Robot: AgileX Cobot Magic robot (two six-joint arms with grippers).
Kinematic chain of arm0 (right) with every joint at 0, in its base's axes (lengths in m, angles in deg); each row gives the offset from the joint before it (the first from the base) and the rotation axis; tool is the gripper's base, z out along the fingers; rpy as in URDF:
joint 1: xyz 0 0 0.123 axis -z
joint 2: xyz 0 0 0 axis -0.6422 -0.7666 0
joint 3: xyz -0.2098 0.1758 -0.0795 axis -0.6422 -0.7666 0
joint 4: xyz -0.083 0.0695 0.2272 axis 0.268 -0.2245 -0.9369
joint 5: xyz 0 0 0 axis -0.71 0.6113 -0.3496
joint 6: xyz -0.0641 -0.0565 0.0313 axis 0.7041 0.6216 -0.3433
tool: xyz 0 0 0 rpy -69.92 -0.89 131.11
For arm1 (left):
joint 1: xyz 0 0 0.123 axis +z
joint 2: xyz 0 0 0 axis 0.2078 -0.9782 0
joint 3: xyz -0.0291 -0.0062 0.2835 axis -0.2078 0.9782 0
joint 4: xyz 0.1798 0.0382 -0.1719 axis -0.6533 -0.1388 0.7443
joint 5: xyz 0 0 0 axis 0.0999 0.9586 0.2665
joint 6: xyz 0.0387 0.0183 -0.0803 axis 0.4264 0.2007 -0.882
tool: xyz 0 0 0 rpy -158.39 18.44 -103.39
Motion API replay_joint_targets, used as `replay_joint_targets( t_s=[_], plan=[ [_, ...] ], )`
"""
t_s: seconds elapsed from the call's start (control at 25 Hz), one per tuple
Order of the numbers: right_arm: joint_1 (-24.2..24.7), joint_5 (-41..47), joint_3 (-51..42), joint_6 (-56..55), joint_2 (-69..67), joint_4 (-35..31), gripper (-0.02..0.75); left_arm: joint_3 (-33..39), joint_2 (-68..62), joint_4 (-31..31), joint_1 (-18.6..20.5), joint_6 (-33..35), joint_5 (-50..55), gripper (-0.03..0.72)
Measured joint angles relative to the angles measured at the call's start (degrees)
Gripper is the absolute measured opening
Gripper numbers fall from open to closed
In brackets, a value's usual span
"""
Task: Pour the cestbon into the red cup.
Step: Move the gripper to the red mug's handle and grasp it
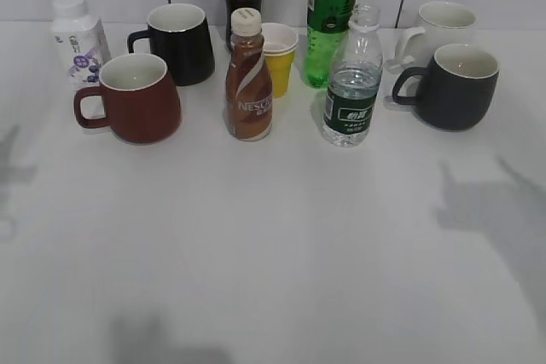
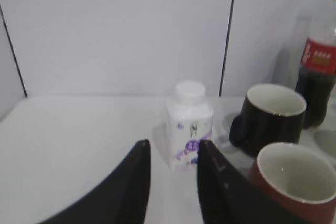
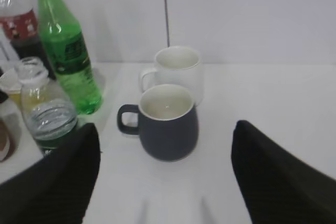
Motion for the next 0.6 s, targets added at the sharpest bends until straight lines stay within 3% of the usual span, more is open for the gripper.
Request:
replay_joint_targets(
  t_s=[0.28,0.6],
  plan=[
    [-7.3,-12.7,0.0,0.1,-14.6,4.1,0.586,0.3,-12.5,-4.2,-0.4,-0.9,-5.8,0.251],
    [-8.6,-25.0,0.0,0.1,-28.7,5.6,0.586,0.3,-21.3,-5.8,-6.3,-1.0,-10.2,0.319]
  ],
)
